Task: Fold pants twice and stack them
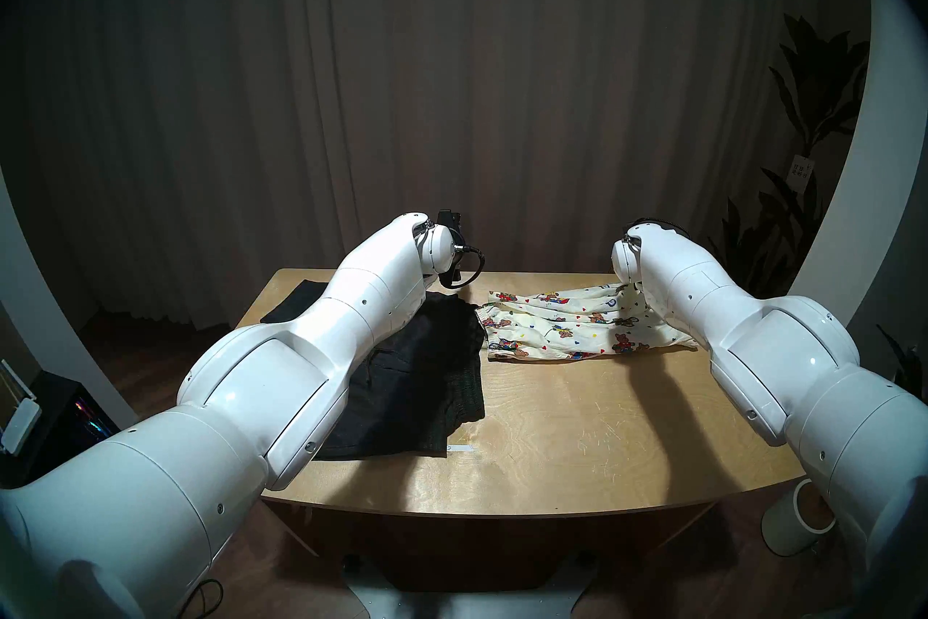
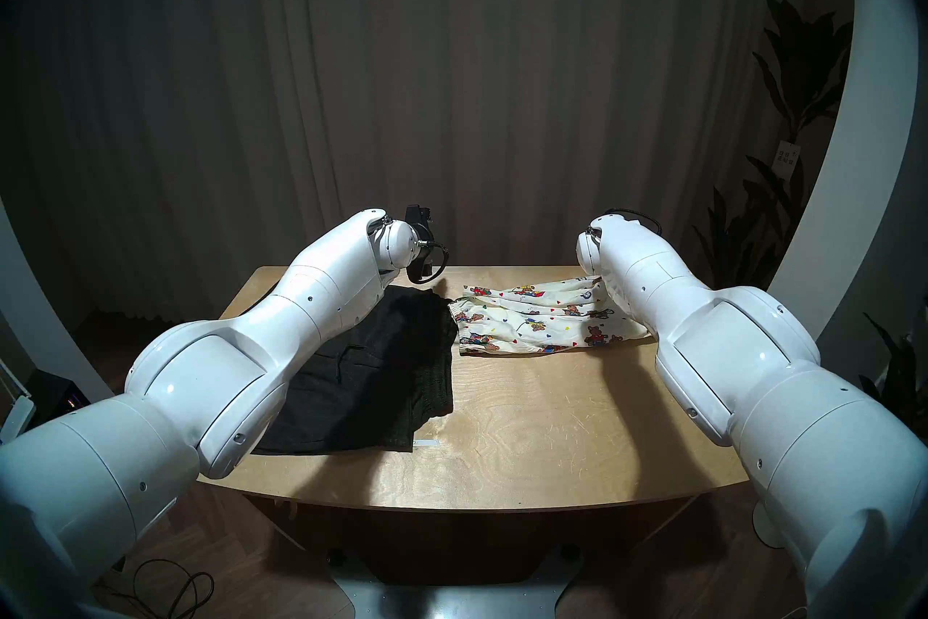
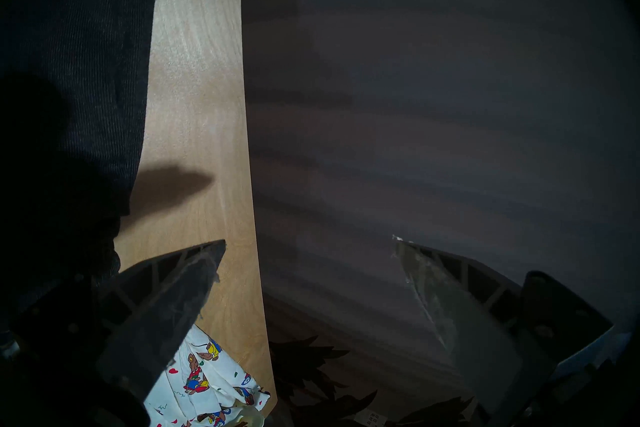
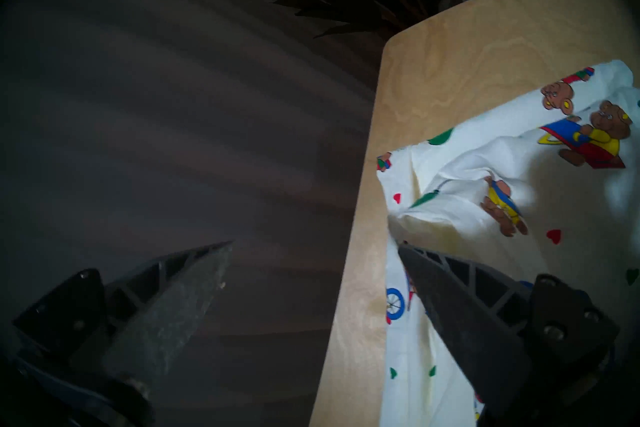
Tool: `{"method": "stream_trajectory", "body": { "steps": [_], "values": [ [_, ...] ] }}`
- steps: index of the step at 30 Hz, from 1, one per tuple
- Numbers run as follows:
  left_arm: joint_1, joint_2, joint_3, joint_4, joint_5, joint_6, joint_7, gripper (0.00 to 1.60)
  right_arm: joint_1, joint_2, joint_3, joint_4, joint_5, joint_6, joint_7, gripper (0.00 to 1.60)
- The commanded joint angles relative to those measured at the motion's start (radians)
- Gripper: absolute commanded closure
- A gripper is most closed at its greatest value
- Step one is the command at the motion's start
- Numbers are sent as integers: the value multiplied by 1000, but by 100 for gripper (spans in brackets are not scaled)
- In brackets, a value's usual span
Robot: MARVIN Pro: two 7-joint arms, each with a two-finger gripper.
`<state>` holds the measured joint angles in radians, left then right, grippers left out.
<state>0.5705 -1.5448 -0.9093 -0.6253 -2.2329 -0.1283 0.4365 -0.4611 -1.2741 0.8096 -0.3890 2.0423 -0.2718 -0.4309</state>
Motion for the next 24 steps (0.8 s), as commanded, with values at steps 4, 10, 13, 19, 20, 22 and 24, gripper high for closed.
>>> {"method": "stream_trajectory", "body": {
  "steps": [4,10,13,19,20,22,24],
  "values": [
    [-29,-9,68,-37,82,11,-95,0,66,41,20,-14,-1,54,105,0],
    [-10,4,124,-59,147,4,-184,0,58,84,35,-20,0,108,198,0],
    [-6,21,153,-72,186,-4,-227,0,52,107,40,-23,-1,138,240,0],
    [2,65,195,-106,255,-38,-312,0,23,158,43,-32,-6,212,326,0],
    [4,72,198,-111,262,-44,-320,0,16,165,44,-33,-6,224,337,0],
    [12,93,211,-126,288,-65,-353,0,-5,183,41,-35,-10,247,369,0],
    [20,112,216,-144,302,-80,-374,0,-28,201,41,-39,-10,272,395,0]
  ]
}}
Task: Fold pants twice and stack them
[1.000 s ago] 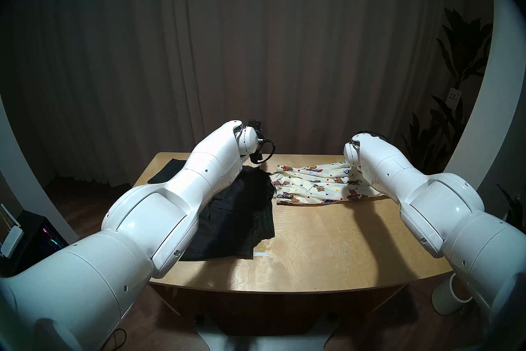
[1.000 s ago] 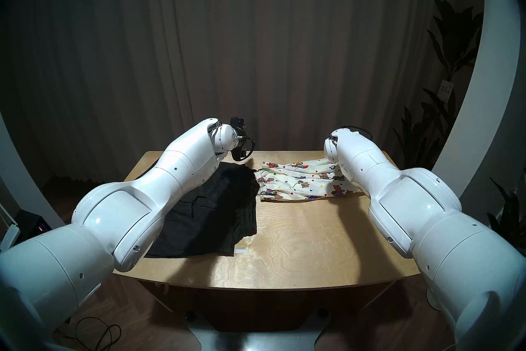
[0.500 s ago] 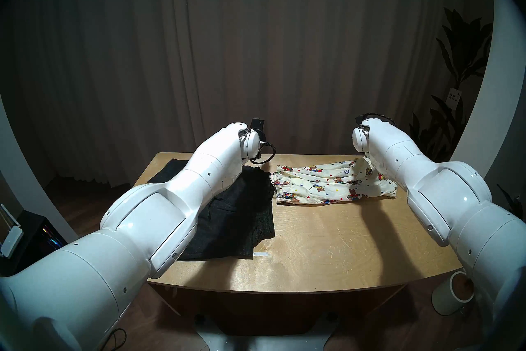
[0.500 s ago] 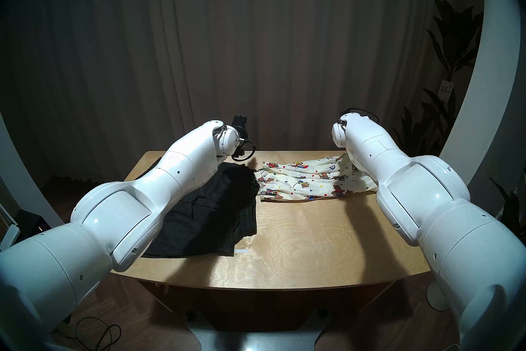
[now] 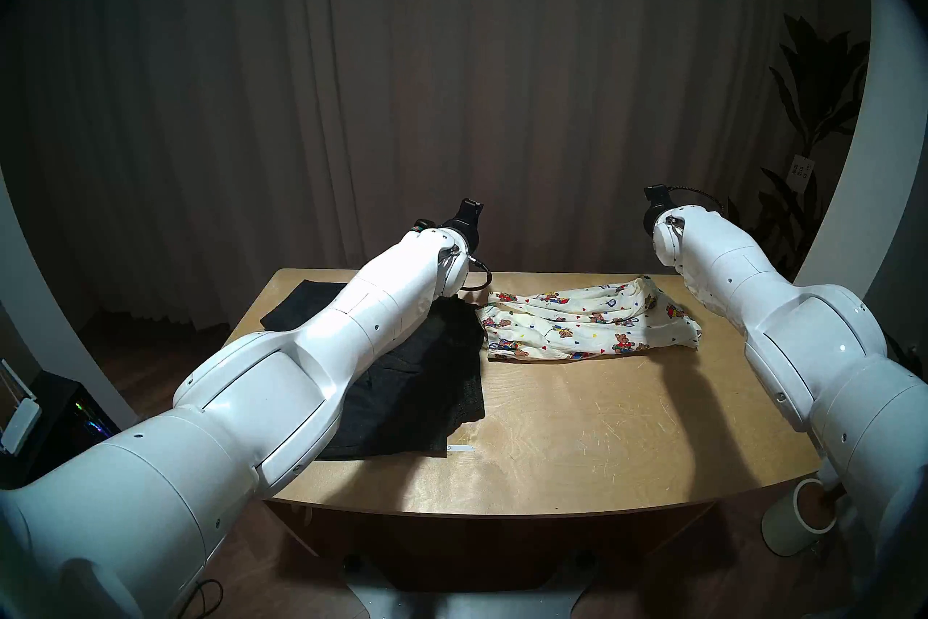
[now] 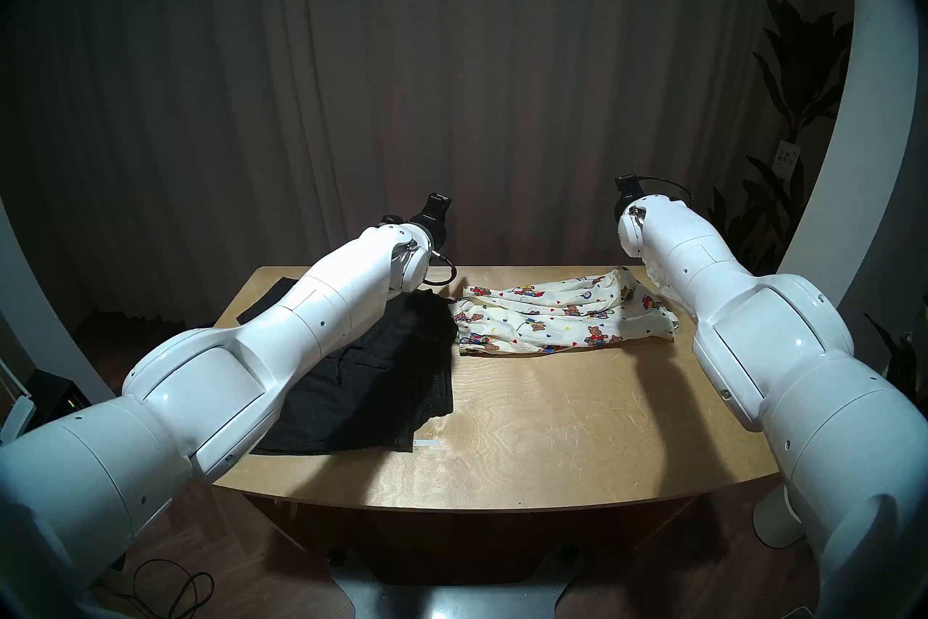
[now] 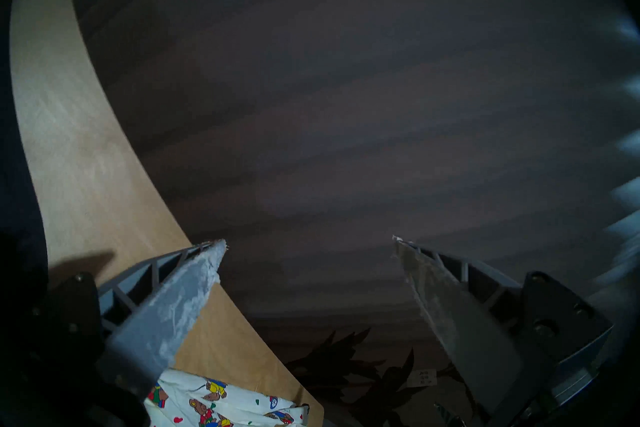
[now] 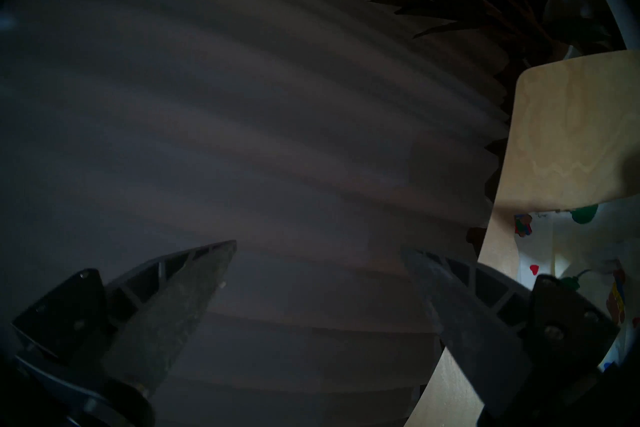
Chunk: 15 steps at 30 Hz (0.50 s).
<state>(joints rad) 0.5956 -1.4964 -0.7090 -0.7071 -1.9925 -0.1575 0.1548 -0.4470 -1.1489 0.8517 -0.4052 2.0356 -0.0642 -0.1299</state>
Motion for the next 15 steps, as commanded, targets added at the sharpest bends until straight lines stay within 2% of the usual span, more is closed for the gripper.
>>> {"method": "stream_trajectory", "body": {
  "steps": [1,9,15],
  "values": [
    [0,74,18,-70,70,-57,-106,0,-54,84,2,-22,-2,73,103,0],
    [45,147,-2,-154,58,-55,-175,0,-126,144,17,-28,6,128,163,0],
    [82,192,-18,-218,56,-56,-220,0,-146,190,47,-44,25,155,204,0]
  ]
}}
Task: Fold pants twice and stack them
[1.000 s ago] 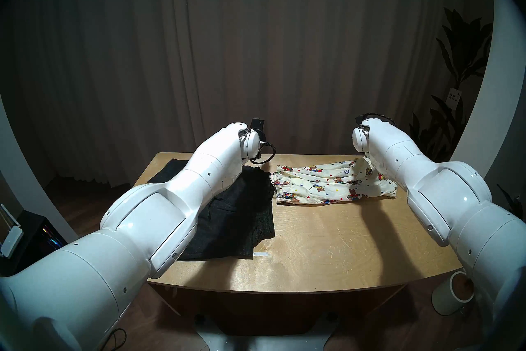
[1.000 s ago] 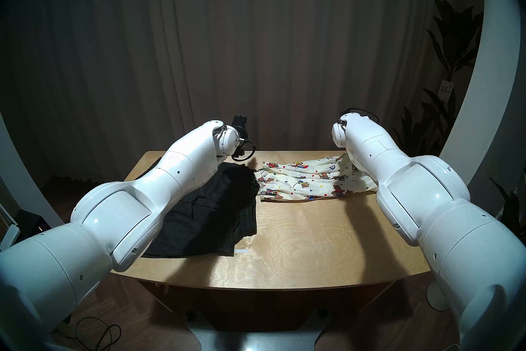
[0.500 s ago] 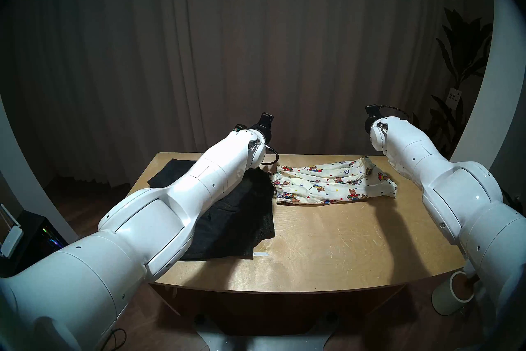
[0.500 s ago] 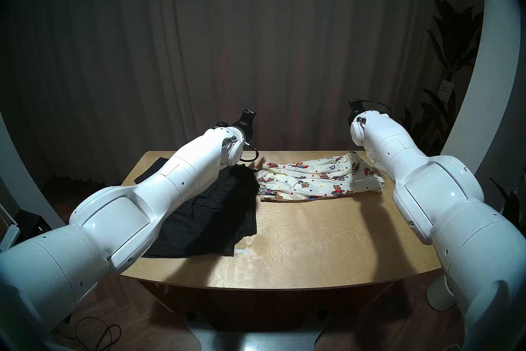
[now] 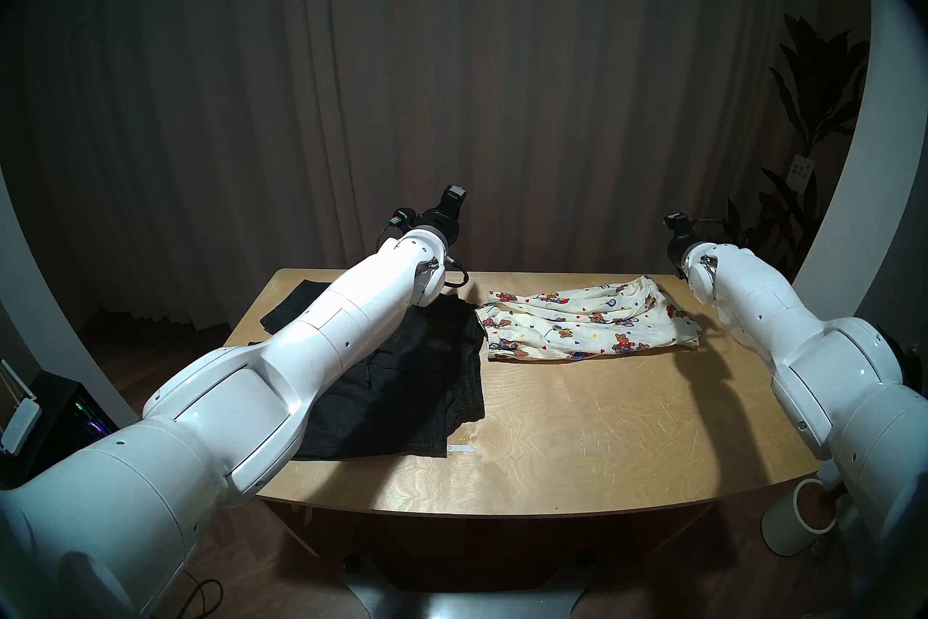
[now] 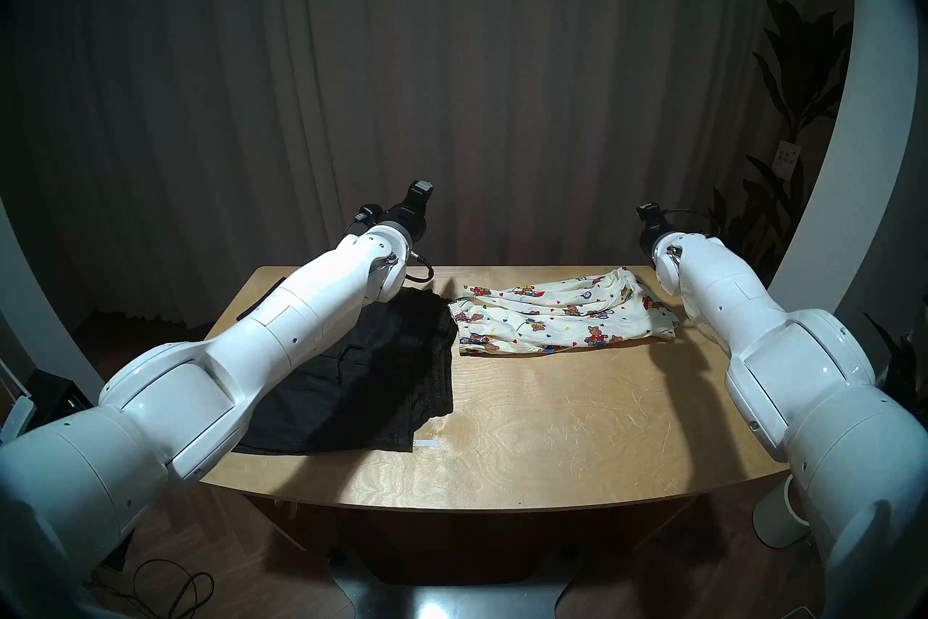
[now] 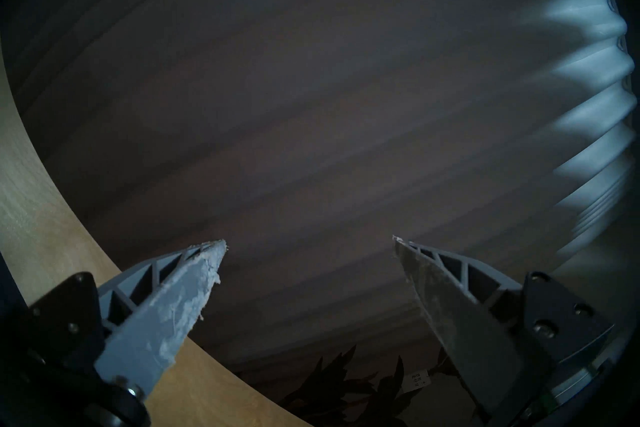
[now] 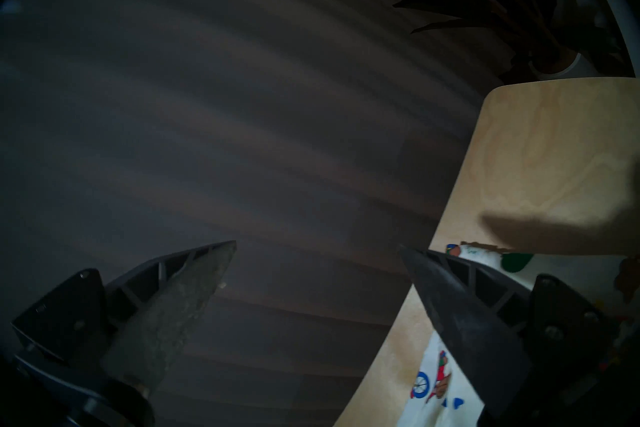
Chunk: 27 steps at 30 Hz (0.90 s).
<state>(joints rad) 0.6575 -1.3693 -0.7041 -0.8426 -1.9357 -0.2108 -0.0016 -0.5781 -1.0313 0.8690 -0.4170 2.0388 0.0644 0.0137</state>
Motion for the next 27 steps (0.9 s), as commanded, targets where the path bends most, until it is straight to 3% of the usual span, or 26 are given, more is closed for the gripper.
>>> {"method": "stream_trajectory", "body": {
  "steps": [1,10,27],
  "values": [
    [26,70,-26,-93,-3,-2,-70,0,-18,80,34,-35,25,31,68,0],
    [89,103,-27,-200,2,6,-136,0,-74,150,71,-67,63,101,126,0],
    [233,221,-39,-424,5,30,-265,0,-236,307,89,-144,95,392,255,0]
  ]
}}
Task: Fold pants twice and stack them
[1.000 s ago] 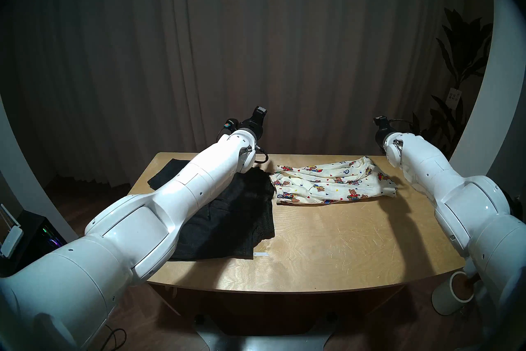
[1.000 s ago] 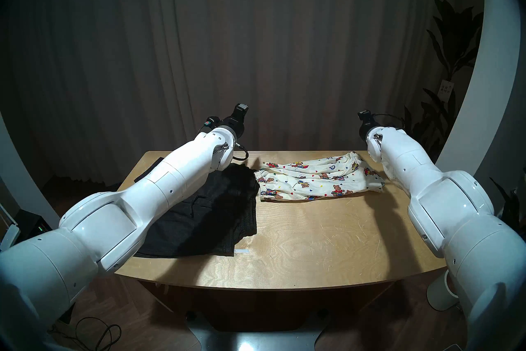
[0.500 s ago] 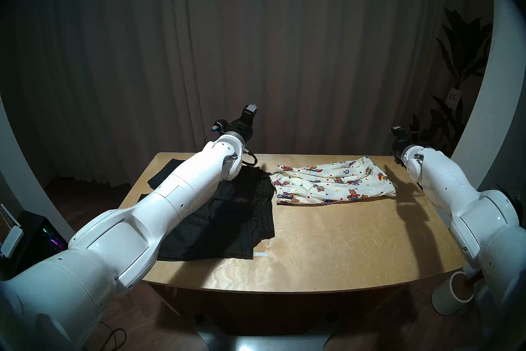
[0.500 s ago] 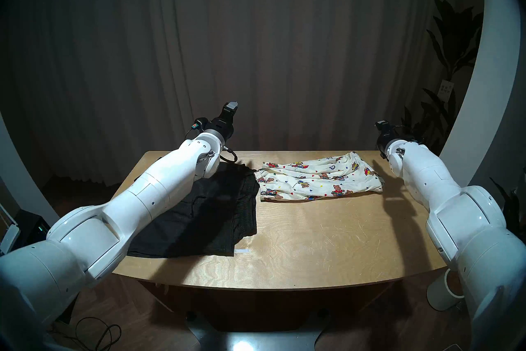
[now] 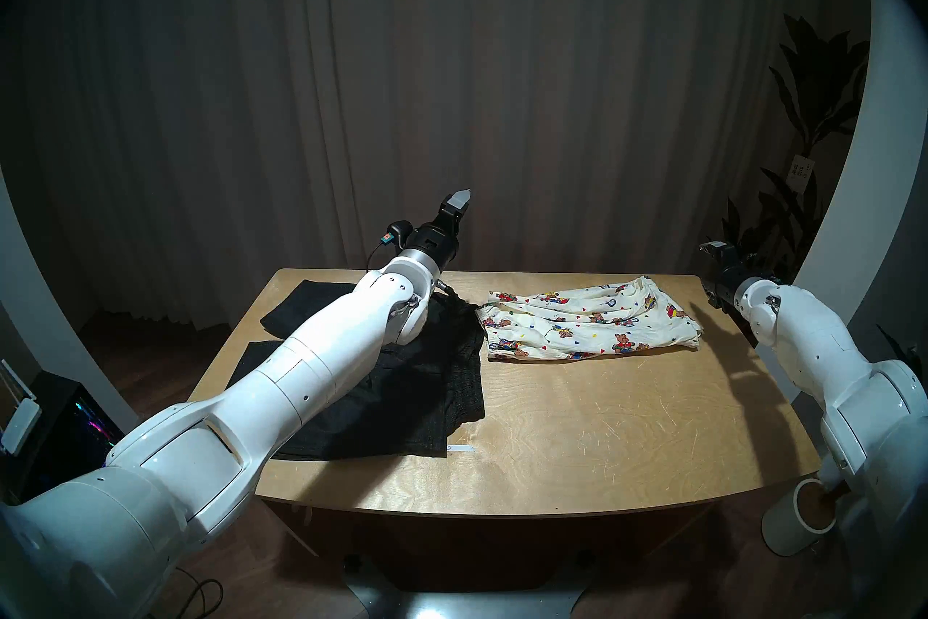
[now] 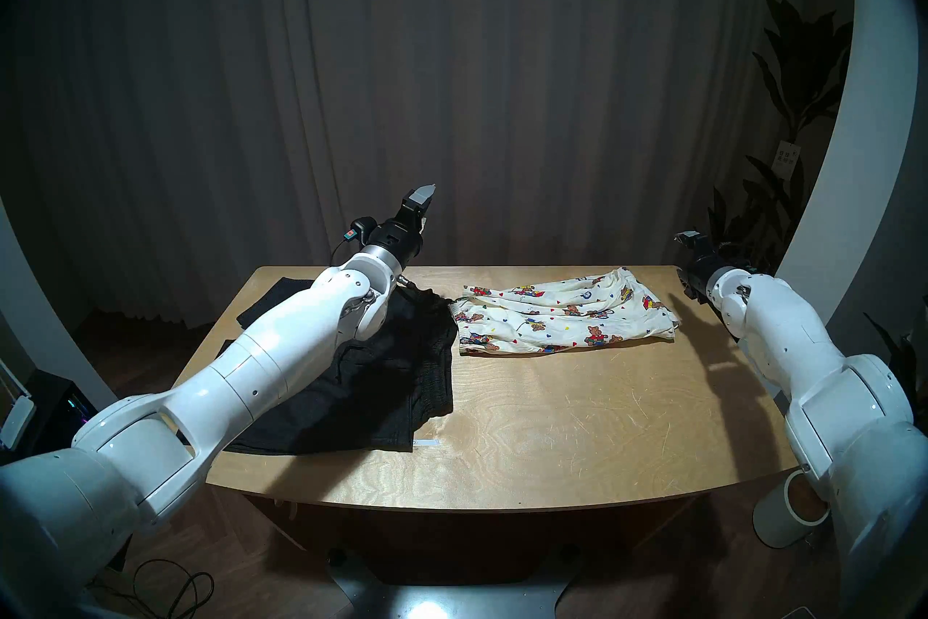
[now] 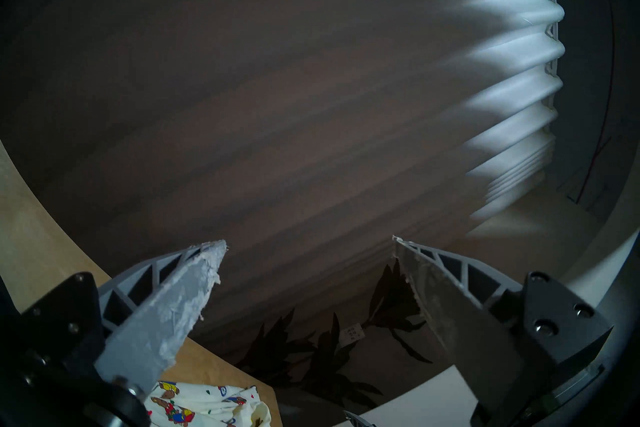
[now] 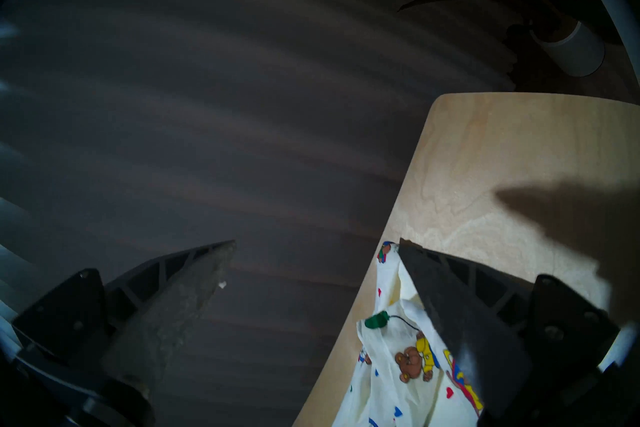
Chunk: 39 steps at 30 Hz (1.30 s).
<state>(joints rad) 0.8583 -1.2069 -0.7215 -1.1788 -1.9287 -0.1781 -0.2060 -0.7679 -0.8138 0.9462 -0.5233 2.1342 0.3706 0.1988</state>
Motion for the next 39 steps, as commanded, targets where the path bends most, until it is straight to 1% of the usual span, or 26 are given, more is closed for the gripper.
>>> {"method": "stream_trajectory", "body": {
  "steps": [1,3,4,5,6,8,9,10,12,13,14,16,17,19,22,25,27,28,30,32,34,39],
  "values": [
    [48,75,-25,-115,-3,-4,-64,0,-57,113,2,-53,-8,119,84,0],
    [69,94,-31,-146,-6,-6,-72,0,-70,137,-17,-71,-35,116,106,0],
    [78,98,-36,-152,-9,-9,-78,0,-72,139,-19,-71,-49,120,119,0],
    [91,107,-43,-171,-15,-13,-79,0,-73,144,-34,-77,-72,80,120,0],
    [99,114,-46,-185,-14,-19,-76,0,-72,142,-41,-74,-86,72,129,0],
    [116,124,-54,-213,-11,-45,-63,0,-61,124,-53,-50,-115,24,125,0],
    [122,125,-56,-220,-8,-57,-61,0,-55,117,-70,-41,-147,4,145,0],
    [134,134,-61,-246,-11,-68,-48,0,-50,103,-72,-25,-163,-22,148,0],
    [144,139,-66,-260,-15,-79,-41,0,-30,70,-74,17,-192,-37,142,0],
    [153,144,-70,-274,-17,-92,-33,0,-20,47,-76,37,-192,-76,127,0],
    [159,147,-71,-280,-19,-97,-32,0,-8,29,-69,63,-201,-66,127,0],
    [167,155,-71,-292,-14,-114,-17,0,-4,-3,-61,87,-171,-103,114,0],
    [169,157,-71,-294,-14,-118,-18,0,0,-14,-55,98,-166,-106,105,0],
    [175,164,-71,-302,-12,-123,-20,0,9,-34,-41,122,-140,-76,94,0],
    [180,171,-72,-314,-11,-133,-5,0,21,-57,-35,148,-137,-70,88,0],
    [182,174,-73,-322,-10,-141,11,0,37,-71,-59,166,-170,-92,84,0],
    [181,173,-73,-323,-9,-142,19,0,40,-73,-94,168,-223,-164,91,0],
    [180,172,-72,-324,-10,-141,23,0,39,-70,-115,171,-248,-182,102,0],
    [178,170,-71,-326,-9,-145,36,0,45,-74,-122,195,-256,-196,108,0],
    [176,167,-69,-326,-8,-146,42,0,53,-69,-137,218,-275,-183,129,0],
    [175,161,-69,-322,-11,-146,49,0,55,-64,-149,228,-292,-190,143,0],
    [166,149,-63,-311,-4,-151,69,0,65,-69,-167,269,-310,-152,169,0]
  ]
}}
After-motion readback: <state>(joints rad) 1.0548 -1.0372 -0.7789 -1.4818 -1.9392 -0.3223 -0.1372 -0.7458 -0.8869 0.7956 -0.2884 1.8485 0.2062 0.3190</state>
